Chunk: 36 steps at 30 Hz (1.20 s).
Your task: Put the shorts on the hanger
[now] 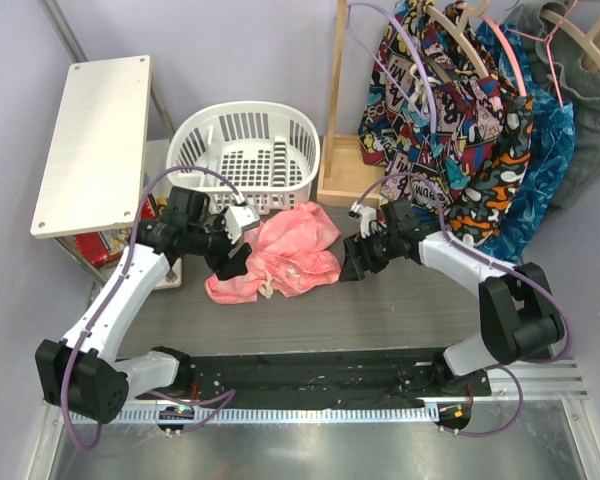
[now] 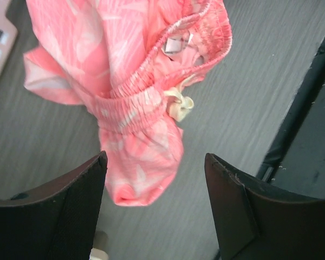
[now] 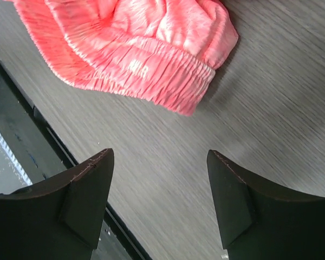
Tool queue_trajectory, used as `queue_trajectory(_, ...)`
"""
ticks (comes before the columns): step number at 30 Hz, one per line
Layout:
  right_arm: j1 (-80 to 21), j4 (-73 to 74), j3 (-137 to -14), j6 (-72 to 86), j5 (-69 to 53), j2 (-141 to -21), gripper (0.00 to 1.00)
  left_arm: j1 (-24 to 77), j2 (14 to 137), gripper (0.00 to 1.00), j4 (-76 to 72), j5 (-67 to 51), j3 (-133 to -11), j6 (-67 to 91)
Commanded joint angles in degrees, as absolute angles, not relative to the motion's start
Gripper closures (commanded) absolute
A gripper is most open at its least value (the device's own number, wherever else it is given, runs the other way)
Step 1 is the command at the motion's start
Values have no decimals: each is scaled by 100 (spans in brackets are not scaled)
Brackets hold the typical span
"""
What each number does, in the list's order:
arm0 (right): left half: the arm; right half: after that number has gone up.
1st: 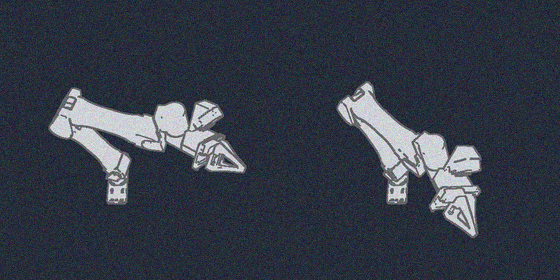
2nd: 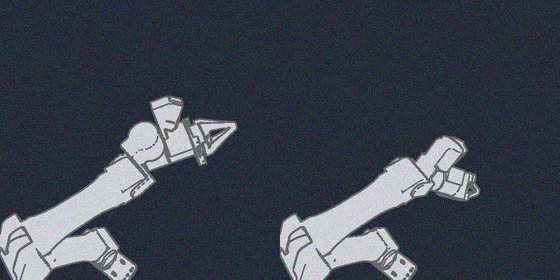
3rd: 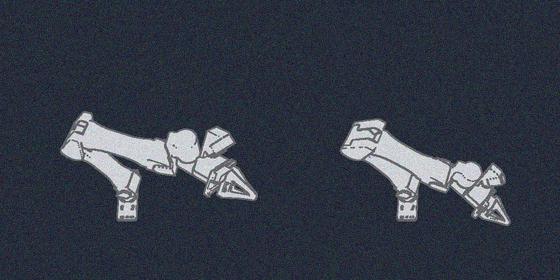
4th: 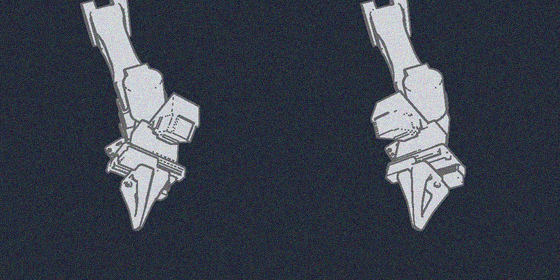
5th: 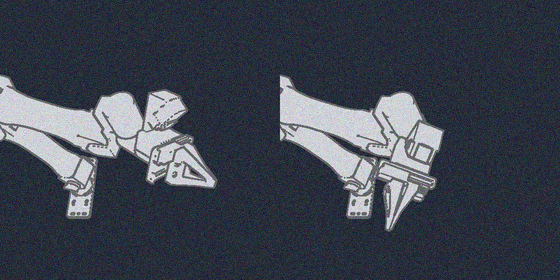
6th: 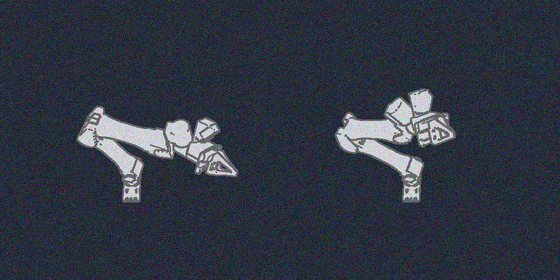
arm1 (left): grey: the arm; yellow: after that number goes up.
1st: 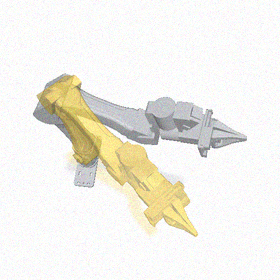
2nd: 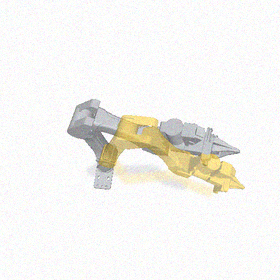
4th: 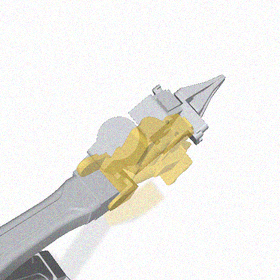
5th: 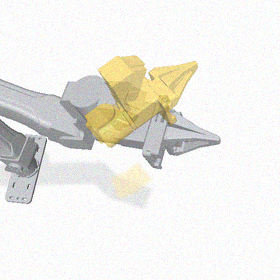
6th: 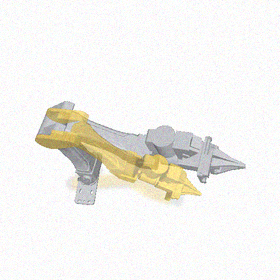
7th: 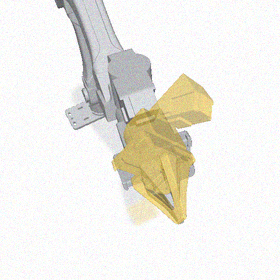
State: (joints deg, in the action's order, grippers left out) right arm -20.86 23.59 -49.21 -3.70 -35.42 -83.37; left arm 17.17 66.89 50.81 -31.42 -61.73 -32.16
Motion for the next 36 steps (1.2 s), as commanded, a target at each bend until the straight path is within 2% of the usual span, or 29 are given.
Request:
queue_trajectory(1, -2389, 1679, -5063, -9, -3437, -8691, 24, 1723, 6969, 28, 4483, -3454, -6275, -4182)
queue_trajectory(5, -2540, 1275, -5036, 412, -3103, -9139, 22, 1732, 7320, 28, 4403, -3410, -6398, -4631)
queue_trajectory(7, -2549, 1082, -5132, 501, -2850, -9333, 25, 1749, 7479, 29, 4412, -3375, -6503, -4623)
queue_trajectory(8, -2540, 1046, -5229, 510, -2787, -9499, 30, 1749, 7497, 29, 4412, -3366, -6513, -4623)
queue_trajectory(12, -2531, 1545, -5598, 282, -2847, -9633, 99, 1775, 7419, 30, 4526, -3357, -6434, -4816)
queue_trajectory(15, -2470, 2196, -5599, -243, -2769, -9020, 99, 1845, 7243, 30, 4579, -3305, -6285, -5150)
queue_trajectory(19, -2251, 3441, -5405, -1185, -1946, -7886, 99, 2082, 7146, 30, 4693, -3138, -6161, -5563)
queue_trajectory(24, -1452, 4656, -5528, -2187, -1582, -7006, 99, 2635, 7347, 31, 4694, -2971, -6179, -5713)
queue_trajectory(31, -1213, 5396, -5818, -2628, -1239, -7092, 99, 3524, 8040, 34, 3886, -2724, -6240, -5055)
queue_trajectory(36, -1213, 5484, -5845, -2698, -1204, -7233, 99, 4086, 8779, 43, 3700, -2988, -6775, -4483)
